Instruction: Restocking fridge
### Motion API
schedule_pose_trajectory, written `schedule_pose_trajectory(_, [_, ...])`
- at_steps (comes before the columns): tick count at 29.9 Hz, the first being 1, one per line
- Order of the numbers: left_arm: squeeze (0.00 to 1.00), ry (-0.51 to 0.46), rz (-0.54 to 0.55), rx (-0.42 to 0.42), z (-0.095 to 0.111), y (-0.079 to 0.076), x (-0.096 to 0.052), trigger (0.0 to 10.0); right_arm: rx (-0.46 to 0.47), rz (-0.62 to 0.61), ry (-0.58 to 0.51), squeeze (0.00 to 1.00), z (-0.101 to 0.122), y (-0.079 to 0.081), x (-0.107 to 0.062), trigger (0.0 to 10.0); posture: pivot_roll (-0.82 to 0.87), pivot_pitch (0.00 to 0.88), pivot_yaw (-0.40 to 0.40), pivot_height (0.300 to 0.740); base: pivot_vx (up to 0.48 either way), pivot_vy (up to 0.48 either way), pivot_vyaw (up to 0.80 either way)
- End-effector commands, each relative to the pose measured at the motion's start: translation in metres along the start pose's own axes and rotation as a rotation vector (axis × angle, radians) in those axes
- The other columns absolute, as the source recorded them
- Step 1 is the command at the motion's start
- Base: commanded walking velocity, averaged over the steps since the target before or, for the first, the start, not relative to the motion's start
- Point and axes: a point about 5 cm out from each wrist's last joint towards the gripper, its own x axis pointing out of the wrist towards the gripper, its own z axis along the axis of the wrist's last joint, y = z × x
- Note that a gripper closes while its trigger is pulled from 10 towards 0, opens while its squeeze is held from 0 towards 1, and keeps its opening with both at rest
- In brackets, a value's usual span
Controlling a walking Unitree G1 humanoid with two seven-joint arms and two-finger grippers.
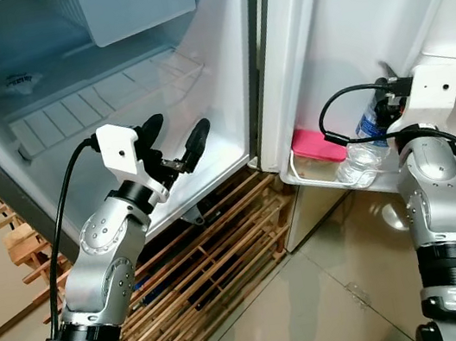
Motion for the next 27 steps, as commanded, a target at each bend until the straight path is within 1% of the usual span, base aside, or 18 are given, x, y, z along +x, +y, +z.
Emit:
schedule_pose_trajectory(1, [0.00,0.002,-0.008,0.010,0.001,-0.002,0.004,10.0,-0.039,-0.011,0.112,1.00,-0.022,-0.002,-0.006,10.0,-0.16,0.034,-0.005,0.728,0.000,0.000,0.00])
schedule_pose_trajectory(2, [0.00,0.002,-0.007,0.009,0.000,-0.002,0.003,10.0,-0.091,-0.066,0.120,1.00,-0.019,-0.005,-0.009,10.0,-0.17,0.033,-0.012,0.728,0.000,0.000,0.00])
schedule_pose_trajectory(3, [0.00,0.002,-0.006,0.009,0.000,-0.002,0.003,10.0,-0.106,-0.087,0.121,1.00,-0.017,-0.005,-0.011,10.0,-0.17,0.033,-0.012,0.728,0.000,0.000,0.00])
schedule_pose_trajectory(4, [0.00,0.002,-0.006,0.009,0.000,-0.002,0.003,10.0,-0.106,-0.087,0.121,1.00,-0.017,-0.005,-0.011,10.0,-0.17,0.033,-0.012,0.728,0.000,0.000,0.00])
schedule_pose_trajectory(5, [0.00,0.002,-0.005,0.008,0.000,-0.002,0.002,10.0,-0.116,-0.091,0.092,1.00,-0.010,-0.001,-0.015,10.0,-0.17,0.032,-0.018,0.728,0.000,0.000,0.00])
schedule_pose_trajectory(7, [0.00,0.002,-0.003,0.007,-0.001,-0.002,0.002,10.0,-0.111,-0.092,0.066,1.00,-0.003,0.004,-0.020,10.0,-0.17,0.031,-0.020,0.728,0.000,0.000,0.00])
schedule_pose_trajectory(9, [0.00,0.002,-0.002,0.007,-0.001,-0.002,0.001,10.0,-0.107,-0.096,0.060,1.00,-0.001,0.007,-0.022,10.0,-0.17,0.030,-0.021,0.728,0.000,0.000,0.00])
schedule_pose_trajectory(11, [0.00,0.003,-0.001,0.006,-0.001,-0.002,0.001,10.0,-0.064,-0.089,0.074,1.00,-0.002,0.014,-0.029,10.0,-0.17,0.028,-0.024,0.728,0.000,0.000,0.00])
schedule_pose_trajectory(13, [0.00,0.003,-0.001,0.006,-0.001,-0.002,0.001,10.0,-0.047,-0.085,0.084,1.00,-0.003,0.017,-0.032,10.0,-0.17,0.028,-0.024,0.728,0.000,0.000,0.00])
schedule_pose_trajectory(15, [0.00,0.003,-0.001,0.006,-0.002,-0.003,0.001,10.0,0.027,-0.068,0.106,1.00,-0.005,0.025,-0.039,10.0,-0.17,0.025,-0.026,0.728,0.000,0.000,0.00])
schedule_pose_trajectory(16, [0.00,0.003,-0.001,0.006,-0.002,-0.003,0.001,10.0,0.027,-0.068,0.106,1.00,-0.005,0.025,-0.039,10.0,-0.17,0.025,-0.026,0.728,0.000,0.000,0.00])
schedule_pose_trajectory(17, [0.00,0.003,-0.001,0.007,-0.002,-0.003,0.001,10.0,0.052,-0.061,0.112,1.00,-0.005,0.027,-0.040,10.0,-0.17,0.025,-0.026,0.728,0.000,0.000,0.00])
schedule_pose_trajectory(19, [0.00,0.001,-0.002,0.007,-0.002,-0.003,0.001,10.0,0.133,-0.048,0.120,1.00,-0.004,0.032,-0.045,10.0,-0.17,0.022,-0.028,0.728,0.000,0.000,0.00])
schedule_pose_trajectory(20, [0.00,0.001,-0.003,0.006,-0.002,-0.003,0.001,10.0,0.158,-0.048,0.119,1.00,-0.002,0.033,-0.047,10.0,-0.18,0.021,-0.028,0.728,0.000,0.000,0.00])
schedule_pose_trajectory(22, [0.00,0.000,-0.004,0.006,-0.002,-0.003,0.001,10.0,0.175,-0.052,0.116,1.00,0.001,0.033,-0.050,10.0,-0.18,0.019,-0.030,0.728,0.000,0.000,0.00])
schedule_pose_trajectory(25, [0.00,0.000,-0.005,0.006,-0.002,-0.003,0.002,10.0,0.154,-0.061,0.127,1.00,0.001,0.033,-0.054,10.0,-0.18,0.015,-0.033,0.728,0.000,0.000,0.00])
schedule_pose_trajectory(27, [0.00,-0.003,-0.009,0.007,-0.001,-0.003,0.002,10.0,0.110,-0.073,0.140,1.00,0.002,0.032,-0.065,10.0,-0.18,0.012,-0.033,0.728,0.000,0.000,0.00])
